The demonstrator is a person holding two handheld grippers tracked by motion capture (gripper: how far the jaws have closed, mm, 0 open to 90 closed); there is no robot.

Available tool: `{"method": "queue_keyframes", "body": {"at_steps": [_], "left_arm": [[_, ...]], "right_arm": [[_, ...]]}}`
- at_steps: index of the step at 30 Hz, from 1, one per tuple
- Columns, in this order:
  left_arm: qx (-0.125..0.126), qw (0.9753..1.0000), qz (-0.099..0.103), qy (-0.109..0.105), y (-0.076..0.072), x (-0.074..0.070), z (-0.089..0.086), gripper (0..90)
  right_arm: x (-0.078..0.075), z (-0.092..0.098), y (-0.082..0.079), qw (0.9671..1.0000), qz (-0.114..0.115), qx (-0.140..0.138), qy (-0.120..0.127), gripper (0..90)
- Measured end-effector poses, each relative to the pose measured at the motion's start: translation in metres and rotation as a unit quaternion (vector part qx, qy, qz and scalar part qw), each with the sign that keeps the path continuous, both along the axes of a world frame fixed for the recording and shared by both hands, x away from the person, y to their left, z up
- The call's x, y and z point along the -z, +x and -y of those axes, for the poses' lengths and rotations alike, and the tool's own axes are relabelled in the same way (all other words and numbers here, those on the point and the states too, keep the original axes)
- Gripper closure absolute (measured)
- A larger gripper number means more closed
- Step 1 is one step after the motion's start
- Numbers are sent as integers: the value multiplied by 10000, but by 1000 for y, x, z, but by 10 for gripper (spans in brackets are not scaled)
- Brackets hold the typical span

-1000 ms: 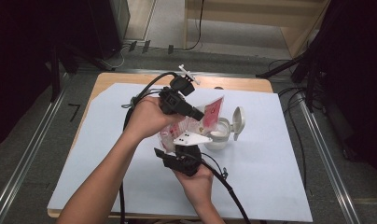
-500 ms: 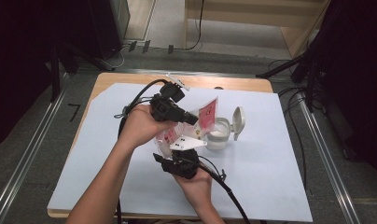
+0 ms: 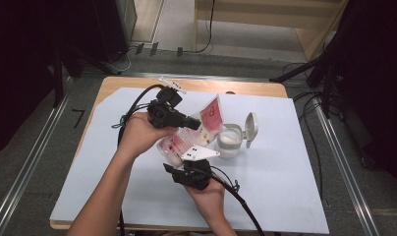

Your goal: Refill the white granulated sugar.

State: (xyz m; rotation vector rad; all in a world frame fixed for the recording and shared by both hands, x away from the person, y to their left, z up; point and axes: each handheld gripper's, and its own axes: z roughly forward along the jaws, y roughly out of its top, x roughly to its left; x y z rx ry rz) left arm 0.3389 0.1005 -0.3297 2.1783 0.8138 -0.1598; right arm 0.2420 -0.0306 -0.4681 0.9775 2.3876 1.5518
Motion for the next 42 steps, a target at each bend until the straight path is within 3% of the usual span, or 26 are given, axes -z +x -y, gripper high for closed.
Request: {"method": "queue_keyframes", "body": {"at_steps": [5,16,21,24,29,39,42], "left_arm": [[-35,9998,54,-187,-3,-2,-5,883],[-57,9992,156,-355,-10,-3,-16,888],[-59,9991,243,-346,-15,-4,-21,895],[2,9986,440,-293,-19,-4,-22,899],[88,9984,460,-316,-25,-4,-23,900],[228,9983,502,-213,-33,1,-30,900],[298,9983,459,-223,-35,6,-31,900]], "right_arm": [[3,5,4,9998,-141,81,68,593],[10,17,10,9985,-406,308,182,621],[12,20,12,9978,-497,387,223,634],[13,23,13,9975,-520,428,222,650],[14,25,15,9971,-534,529,152,654],[18,42,22,9931,-748,851,290,675],[20,45,24,9930,-716,924,170,677]]}}
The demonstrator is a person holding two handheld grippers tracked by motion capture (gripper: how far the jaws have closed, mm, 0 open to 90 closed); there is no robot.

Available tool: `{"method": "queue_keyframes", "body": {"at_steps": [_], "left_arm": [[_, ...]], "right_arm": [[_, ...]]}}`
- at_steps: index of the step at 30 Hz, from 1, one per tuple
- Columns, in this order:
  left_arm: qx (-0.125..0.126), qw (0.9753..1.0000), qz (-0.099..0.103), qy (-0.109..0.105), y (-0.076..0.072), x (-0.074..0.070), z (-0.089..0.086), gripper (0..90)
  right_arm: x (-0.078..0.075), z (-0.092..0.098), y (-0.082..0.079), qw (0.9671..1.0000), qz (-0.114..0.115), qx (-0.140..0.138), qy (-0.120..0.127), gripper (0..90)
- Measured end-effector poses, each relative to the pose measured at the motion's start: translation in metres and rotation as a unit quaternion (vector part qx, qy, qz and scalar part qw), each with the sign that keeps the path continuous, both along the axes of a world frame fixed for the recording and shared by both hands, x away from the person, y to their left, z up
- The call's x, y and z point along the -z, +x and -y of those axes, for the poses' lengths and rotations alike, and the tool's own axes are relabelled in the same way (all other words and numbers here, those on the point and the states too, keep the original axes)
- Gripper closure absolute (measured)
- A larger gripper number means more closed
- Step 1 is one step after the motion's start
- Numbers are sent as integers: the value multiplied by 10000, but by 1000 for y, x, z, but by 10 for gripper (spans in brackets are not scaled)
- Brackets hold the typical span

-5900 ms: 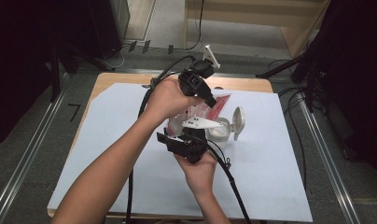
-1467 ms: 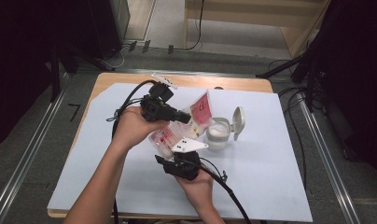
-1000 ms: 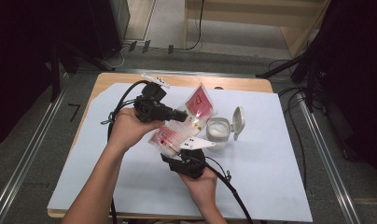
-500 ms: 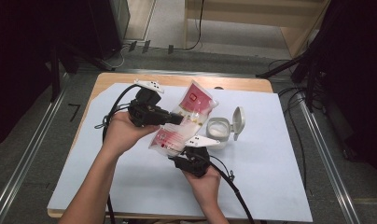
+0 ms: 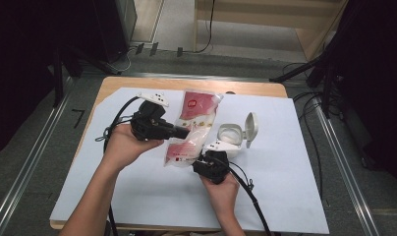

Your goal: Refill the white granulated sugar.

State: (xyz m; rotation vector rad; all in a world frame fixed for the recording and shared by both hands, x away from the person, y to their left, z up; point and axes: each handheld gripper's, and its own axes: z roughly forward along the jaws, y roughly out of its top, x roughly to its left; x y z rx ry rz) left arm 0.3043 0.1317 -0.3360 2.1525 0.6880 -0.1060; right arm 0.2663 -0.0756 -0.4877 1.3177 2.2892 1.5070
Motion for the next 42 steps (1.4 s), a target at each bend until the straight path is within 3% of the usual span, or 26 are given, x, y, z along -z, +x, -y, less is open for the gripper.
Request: {"method": "queue_keyframes", "body": {"at_steps": [5,9,12,16,19,22,25,28,31,33,34,41,42], "left_arm": [[7,10000,35,77,-4,3,0,900],[-175,9984,454,291,-9,3,0,900],[-199,9985,457,224,-6,3,-2,900],[-359,9986,373,80,-4,2,-7,900],[-509,9978,419,-28,-3,-1,-12,900],[-624,9965,487,-284,-3,-8,-20,900],[-735,9951,573,-328,-2,-11,-27,900],[-918,9933,654,-240,1,-10,-33,900],[-1026,9924,654,-196,6,-8,-38,900],[-1088,9916,684,-162,7,-7,-39,900],[-1143,9912,641,-185,11,-4,-42,900],[-1214,9908,567,-206,20,3,-49,900],[-1260,9898,648,-115,20,4,-50,900]], "right_arm": [[3,1,1,9999,-8,60,-86,677],[1,2,2,9999,89,59,-112,684],[-3,-3,1,9994,180,-53,-304,681],[-3,-5,2,9993,124,-199,-288,665],[-2,-5,3,9993,95,-279,-224,658],[-3,-2,7,9986,139,-432,-255,658],[-5,2,9,9983,150,-497,-279,657],[-8,5,11,9964,103,-818,-201,637],[-11,3,11,9944,214,-933,-445,634],[-11,2,11,9935,225,-1013,-465,634],[-12,1,12,9917,185,-1213,-374,634],[-16,9,17,9885,95,-1492,-204,616],[-17,13,18,9874,-26,-1574,-140,593]]}}
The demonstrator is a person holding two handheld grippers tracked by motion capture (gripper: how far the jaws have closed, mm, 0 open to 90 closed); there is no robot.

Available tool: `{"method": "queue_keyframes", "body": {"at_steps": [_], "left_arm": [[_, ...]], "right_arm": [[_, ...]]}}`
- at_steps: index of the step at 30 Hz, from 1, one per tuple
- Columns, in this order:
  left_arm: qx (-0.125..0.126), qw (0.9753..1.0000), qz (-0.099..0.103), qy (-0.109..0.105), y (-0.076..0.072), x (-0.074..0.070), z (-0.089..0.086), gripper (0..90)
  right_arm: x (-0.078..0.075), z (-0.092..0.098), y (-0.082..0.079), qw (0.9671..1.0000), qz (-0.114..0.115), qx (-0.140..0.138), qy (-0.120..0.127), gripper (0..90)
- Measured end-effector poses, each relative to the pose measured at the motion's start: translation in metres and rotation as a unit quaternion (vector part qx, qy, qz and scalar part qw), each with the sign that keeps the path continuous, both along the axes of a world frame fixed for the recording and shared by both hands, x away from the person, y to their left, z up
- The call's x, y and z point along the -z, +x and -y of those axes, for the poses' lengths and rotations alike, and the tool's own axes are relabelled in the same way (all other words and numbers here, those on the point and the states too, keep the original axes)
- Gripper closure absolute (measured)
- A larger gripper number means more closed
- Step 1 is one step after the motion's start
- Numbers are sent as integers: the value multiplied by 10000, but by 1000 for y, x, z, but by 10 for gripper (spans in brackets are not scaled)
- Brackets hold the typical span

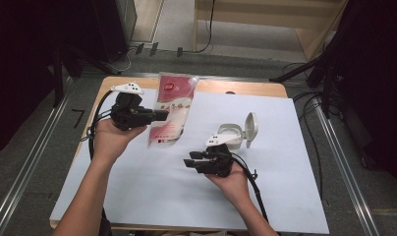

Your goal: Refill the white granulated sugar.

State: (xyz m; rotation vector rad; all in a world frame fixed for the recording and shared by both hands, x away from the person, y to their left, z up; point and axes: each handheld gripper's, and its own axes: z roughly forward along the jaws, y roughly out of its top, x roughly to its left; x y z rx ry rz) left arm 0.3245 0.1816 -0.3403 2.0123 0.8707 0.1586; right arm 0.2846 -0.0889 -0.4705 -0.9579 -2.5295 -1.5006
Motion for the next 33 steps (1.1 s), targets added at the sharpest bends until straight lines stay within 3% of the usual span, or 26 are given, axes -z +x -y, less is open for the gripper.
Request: {"method": "queue_keyframes", "body": {"at_steps": [5,11,14,17,21,25,33], "left_arm": [[-126,9999,-21,-8,6,7,-4,900],[-242,9995,-167,-80,16,19,-10,900],[-295,9994,-158,-25,19,21,-10,900],[-280,9995,-137,-44,23,25,-10,900],[-293,9995,-148,-32,28,30,-9,900],[-351,9993,-110,42,36,38,-9,900],[-380,9991,-176,-29,47,52,-14,900]], "right_arm": [[-3,8,1,9999,35,-83,100,577],[-7,22,-2,9993,323,-187,-69,574],[-7,31,-3,9994,305,-177,8,579],[-9,42,-7,9987,472,-184,40,581],[-10,53,-10,9988,436,-179,166,581],[-9,59,-15,9988,435,-232,78,579],[-9,69,-24,9985,455,-298,32,573]]}}
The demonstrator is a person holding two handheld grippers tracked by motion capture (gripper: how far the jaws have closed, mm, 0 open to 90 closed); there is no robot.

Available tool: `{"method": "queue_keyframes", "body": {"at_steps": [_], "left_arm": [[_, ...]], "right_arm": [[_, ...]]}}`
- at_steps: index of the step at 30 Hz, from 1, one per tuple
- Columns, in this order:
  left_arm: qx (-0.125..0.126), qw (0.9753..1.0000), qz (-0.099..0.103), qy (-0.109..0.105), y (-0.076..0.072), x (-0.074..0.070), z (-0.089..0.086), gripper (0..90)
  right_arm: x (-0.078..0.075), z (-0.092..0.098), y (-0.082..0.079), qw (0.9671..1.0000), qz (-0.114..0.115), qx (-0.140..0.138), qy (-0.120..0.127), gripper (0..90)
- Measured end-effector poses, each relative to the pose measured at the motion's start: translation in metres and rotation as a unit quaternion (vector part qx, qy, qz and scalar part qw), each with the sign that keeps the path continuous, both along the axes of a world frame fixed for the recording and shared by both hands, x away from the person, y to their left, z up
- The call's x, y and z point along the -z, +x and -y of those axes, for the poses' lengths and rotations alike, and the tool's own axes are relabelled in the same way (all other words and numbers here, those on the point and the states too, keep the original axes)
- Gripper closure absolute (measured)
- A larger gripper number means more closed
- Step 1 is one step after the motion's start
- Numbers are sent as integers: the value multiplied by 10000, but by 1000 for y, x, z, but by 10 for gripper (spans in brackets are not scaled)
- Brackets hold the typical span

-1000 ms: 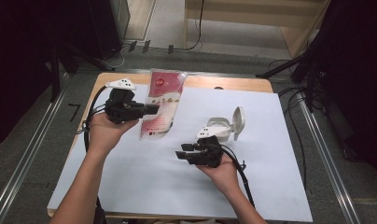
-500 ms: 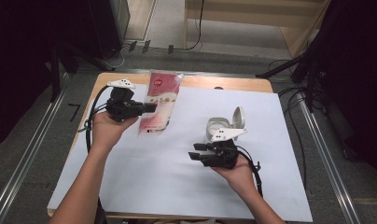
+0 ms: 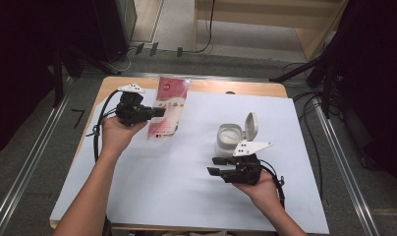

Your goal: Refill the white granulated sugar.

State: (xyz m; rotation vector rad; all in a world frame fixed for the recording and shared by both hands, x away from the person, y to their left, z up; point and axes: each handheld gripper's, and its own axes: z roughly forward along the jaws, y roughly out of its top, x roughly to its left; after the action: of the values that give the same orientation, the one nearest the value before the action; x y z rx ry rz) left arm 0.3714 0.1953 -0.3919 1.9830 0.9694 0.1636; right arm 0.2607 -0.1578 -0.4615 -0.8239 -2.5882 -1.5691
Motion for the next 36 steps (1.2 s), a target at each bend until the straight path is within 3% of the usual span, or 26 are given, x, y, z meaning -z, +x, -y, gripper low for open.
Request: {"method": "queue_keyframes", "body": {"at_steps": [3,8,14,22,33,36], "left_arm": [[-60,10000,0,49,4,7,1,900],[23,9998,-128,115,8,18,0,900],[4,9999,-108,72,7,20,-3,900],[29,10000,-61,15,0,24,-9,900],[117,9997,-148,120,-12,28,-18,900],[87,9998,-61,138,-16,30,-20,898]], "right_arm": [[1,4,-1,9999,18,29,-97,571],[4,14,1,9997,46,225,-43,572],[1,17,1,9992,125,361,-102,572],[-1,22,3,9989,110,444,-30,569],[-2,26,3,9983,118,558,-97,563],[-3,26,3,9983,137,563,-113,563]]}}
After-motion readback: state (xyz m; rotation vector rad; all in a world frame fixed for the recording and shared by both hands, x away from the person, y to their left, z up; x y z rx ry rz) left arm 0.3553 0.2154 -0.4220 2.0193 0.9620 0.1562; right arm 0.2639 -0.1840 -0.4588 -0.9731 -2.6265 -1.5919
